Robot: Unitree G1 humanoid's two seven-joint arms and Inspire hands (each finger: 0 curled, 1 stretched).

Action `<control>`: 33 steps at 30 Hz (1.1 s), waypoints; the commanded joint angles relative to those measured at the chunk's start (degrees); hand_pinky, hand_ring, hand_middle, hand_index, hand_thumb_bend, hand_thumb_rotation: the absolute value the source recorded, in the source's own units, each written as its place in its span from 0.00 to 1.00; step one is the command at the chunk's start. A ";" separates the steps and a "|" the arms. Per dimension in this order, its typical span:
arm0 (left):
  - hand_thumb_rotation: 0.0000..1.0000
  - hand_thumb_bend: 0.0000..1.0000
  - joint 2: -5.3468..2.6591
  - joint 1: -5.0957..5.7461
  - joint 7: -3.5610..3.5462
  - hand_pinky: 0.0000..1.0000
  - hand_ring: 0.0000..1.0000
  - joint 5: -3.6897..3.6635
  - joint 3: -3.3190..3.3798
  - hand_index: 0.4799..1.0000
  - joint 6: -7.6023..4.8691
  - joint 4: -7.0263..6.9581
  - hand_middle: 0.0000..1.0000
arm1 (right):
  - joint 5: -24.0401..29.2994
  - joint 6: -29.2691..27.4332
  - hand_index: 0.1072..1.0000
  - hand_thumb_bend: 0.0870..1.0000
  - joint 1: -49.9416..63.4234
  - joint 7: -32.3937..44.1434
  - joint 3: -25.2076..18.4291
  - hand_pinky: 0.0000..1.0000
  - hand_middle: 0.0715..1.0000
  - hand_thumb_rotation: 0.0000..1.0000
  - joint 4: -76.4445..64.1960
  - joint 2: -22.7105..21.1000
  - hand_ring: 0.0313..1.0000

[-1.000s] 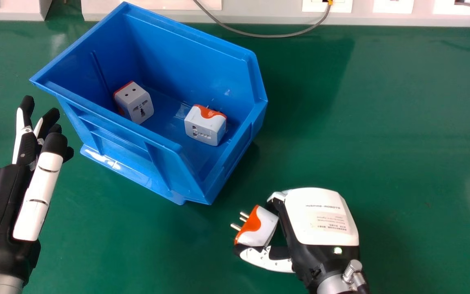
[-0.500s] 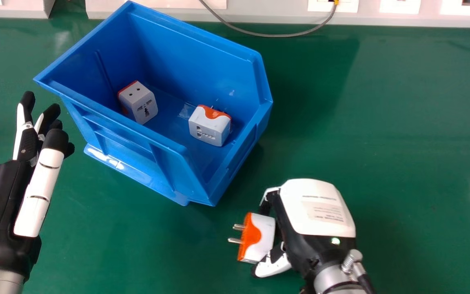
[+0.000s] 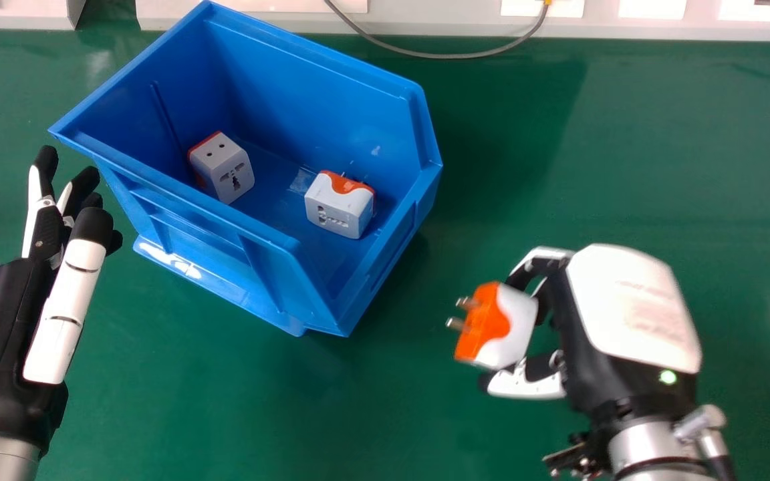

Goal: Pick all objects and put in blue box

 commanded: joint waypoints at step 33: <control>0.95 0.64 -0.11 1.26 1.68 0.90 0.98 1.65 -0.11 0.96 -0.94 -1.45 0.98 | 7.42 -6.73 0.41 0.44 -46.66 -3.59 1.29 0.01 0.06 0.14 27.96 9.92 0.04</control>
